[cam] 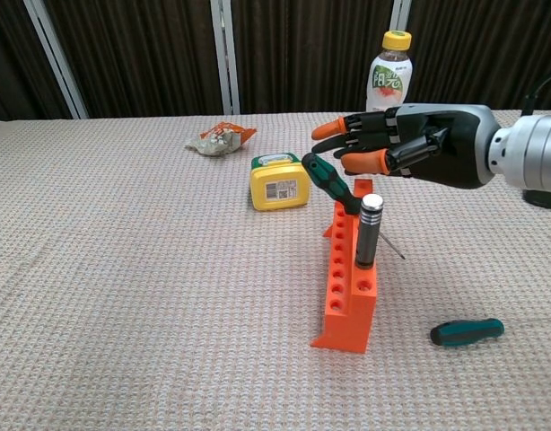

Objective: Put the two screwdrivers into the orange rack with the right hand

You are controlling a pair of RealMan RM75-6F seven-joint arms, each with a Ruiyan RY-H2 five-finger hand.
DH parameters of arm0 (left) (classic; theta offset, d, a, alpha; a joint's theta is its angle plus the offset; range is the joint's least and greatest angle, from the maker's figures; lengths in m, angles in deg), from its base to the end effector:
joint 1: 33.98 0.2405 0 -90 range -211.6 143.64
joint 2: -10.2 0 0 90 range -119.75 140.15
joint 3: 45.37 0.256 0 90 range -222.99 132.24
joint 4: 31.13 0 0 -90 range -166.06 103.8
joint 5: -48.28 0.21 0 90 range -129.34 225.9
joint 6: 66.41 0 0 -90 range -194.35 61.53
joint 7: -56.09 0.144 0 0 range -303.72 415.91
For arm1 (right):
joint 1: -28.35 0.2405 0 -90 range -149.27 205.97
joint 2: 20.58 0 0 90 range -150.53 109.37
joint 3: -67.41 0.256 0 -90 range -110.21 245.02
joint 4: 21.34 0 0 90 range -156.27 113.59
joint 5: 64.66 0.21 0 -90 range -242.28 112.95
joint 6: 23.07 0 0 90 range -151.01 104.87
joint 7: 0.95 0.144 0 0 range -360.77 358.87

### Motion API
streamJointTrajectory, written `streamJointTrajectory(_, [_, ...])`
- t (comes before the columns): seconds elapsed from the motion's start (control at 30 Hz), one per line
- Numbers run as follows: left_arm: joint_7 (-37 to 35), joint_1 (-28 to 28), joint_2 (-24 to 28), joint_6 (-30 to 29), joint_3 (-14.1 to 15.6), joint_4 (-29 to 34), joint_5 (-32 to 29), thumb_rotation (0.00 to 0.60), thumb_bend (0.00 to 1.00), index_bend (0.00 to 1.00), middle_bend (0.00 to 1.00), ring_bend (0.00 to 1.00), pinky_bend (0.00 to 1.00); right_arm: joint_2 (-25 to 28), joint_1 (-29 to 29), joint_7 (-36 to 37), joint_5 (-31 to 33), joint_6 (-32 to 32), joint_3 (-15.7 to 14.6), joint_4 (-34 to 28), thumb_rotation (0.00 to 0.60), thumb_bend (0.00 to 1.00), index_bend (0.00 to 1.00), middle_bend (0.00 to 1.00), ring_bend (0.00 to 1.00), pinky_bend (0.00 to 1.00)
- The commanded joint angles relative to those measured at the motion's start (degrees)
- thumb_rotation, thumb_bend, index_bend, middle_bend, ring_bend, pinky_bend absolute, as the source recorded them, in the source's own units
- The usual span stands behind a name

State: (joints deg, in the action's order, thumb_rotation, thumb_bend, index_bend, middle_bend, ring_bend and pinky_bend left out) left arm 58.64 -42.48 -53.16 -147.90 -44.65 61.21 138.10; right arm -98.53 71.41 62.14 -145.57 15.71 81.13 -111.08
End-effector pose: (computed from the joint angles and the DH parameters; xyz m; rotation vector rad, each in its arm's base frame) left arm -0.3010 0.1860 0.1431 -1.5671 -0.8756 -0.8605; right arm -0.1274 -0.3421 0.0118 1.4742 -2.2668 1.3959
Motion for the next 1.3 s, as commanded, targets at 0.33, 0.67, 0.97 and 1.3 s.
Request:
streamJointTrajectory(0.33, [-0.5,0.0,-0.16,-0.28,-0.2,-0.46,0.07,0.6,0.24,0.09,0.0,0.0,0.0,4.54,-0.2,-7.84,-1.95,4.22,0.0,-0.85,0.6,0.42,0.28,0.18,0.0,0.0])
streamJointTrajectory(0.67, [-0.12,0.2,-0.73,-0.76,-0.82,-1.31,-0.84,0.6,0.24,0.09,0.0,0.0,0.0,11.1,-5.68,-21.49,1.9,11.48,-1.28,-1.42,0.6,0.43,0.28,0.19,0.0,0.0])
streamJointTrajectory(0.97, [1.68,1.18,-1.51,-2.02,-1.8,-0.81,-3.14,0.6,0.24,0.09,0.0,0.0,0.0,10.6,-16.93,-51.58,6.3,29.69,-6.17,-2.71,0.6,0.43,0.22,0.14,0.0,0.0])
streamJointTrajectory(1.3, [2.75,2.53,-1.2,-3.18,-1.74,0.01,-4.18,0.6,0.24,0.1,0.0,0.0,0.0,8.95,-27.16,-63.27,5.58,42.65,-10.52,-1.94,0.6,0.42,0.13,0.03,0.0,0.0])
